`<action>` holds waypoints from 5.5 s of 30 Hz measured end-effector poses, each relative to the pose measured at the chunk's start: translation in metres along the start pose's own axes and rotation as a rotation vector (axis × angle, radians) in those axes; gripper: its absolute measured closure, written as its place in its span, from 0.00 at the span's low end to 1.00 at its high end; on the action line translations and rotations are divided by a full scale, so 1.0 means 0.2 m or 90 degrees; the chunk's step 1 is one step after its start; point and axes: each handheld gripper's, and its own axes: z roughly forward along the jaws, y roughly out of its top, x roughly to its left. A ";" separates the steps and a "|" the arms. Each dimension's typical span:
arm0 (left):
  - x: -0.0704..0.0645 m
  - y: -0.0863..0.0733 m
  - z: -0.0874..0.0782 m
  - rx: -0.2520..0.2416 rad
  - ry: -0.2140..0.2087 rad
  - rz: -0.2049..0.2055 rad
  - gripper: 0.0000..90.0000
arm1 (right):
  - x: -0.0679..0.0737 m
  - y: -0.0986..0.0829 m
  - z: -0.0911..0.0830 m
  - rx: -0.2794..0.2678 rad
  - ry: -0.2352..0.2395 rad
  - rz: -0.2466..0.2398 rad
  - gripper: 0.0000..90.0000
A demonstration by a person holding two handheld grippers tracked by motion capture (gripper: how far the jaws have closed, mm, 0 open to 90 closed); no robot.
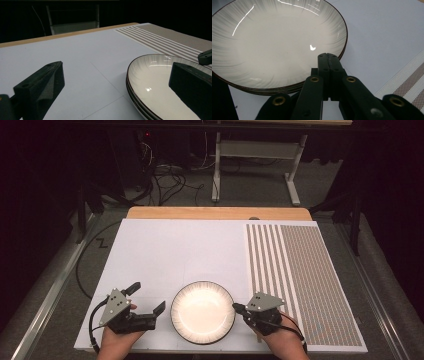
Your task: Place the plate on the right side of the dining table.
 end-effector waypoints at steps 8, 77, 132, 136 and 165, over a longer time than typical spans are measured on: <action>0.00 0.00 0.00 -0.001 0.000 -0.001 0.01 | 0.01 0.00 0.01 0.002 0.002 -0.004 1.00; 0.01 0.01 -0.02 -0.017 0.000 -0.010 0.01 | 0.08 0.03 0.07 0.013 0.037 -0.019 1.00; 0.10 0.13 0.01 0.165 -0.093 -0.149 0.01 | 0.15 0.08 0.17 0.030 0.066 -0.046 1.00; 0.13 0.14 0.02 0.194 -0.114 -0.182 0.01 | 0.15 0.08 0.17 0.030 0.066 -0.048 1.00; 0.29 0.26 0.10 0.421 -0.193 -0.446 0.05 | 0.15 0.08 0.17 0.030 0.065 -0.052 1.00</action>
